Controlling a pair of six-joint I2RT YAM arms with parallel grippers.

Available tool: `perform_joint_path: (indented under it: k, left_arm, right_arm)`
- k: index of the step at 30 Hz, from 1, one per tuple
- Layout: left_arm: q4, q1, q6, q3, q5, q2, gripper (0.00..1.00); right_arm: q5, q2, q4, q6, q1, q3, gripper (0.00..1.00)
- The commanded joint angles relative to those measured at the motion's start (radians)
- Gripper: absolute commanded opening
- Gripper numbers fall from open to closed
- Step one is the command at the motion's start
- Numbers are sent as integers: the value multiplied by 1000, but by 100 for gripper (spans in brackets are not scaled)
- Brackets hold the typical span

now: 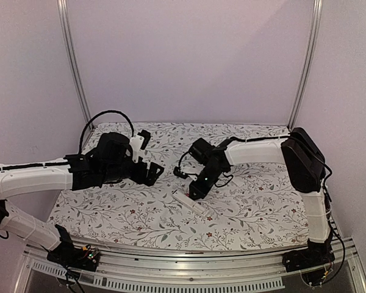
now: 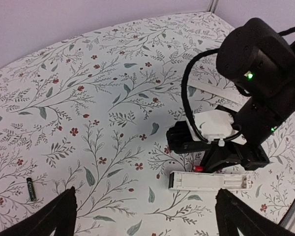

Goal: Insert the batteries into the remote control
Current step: Move the remote control to the center of the board, then adjust the remote control without batteries at the center of the board.

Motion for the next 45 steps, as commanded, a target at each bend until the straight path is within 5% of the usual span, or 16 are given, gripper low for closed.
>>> perform_joint_path:
  k: [1, 10, 16, 24, 37, 45]
  left_arm:
    - [-50, 10, 152, -25, 99, 4, 97]
    - [-21, -9, 758, 43, 444, 219, 99]
    - [-75, 5, 1091, 201, 462, 444, 100]
    - [-227, 12, 1184, 425, 521, 698, 96]
    - [-375, -9, 1209, 436, 537, 692, 94]
    - [-315, -23, 1156, 411, 471, 694, 61]
  right_arm:
    - [-34, -88, -50, -25, 15, -16, 0]
    - [107, -263, -48, 60, -60, -104, 0]
    - [122, -361, -29, 88, -95, -216, 0]
    - [133, -414, -29, 82, -110, -266, 0]
    - [124, -464, -31, 108, -113, -267, 0]
    - [129, -458, -51, 108, -113, -261, 0]
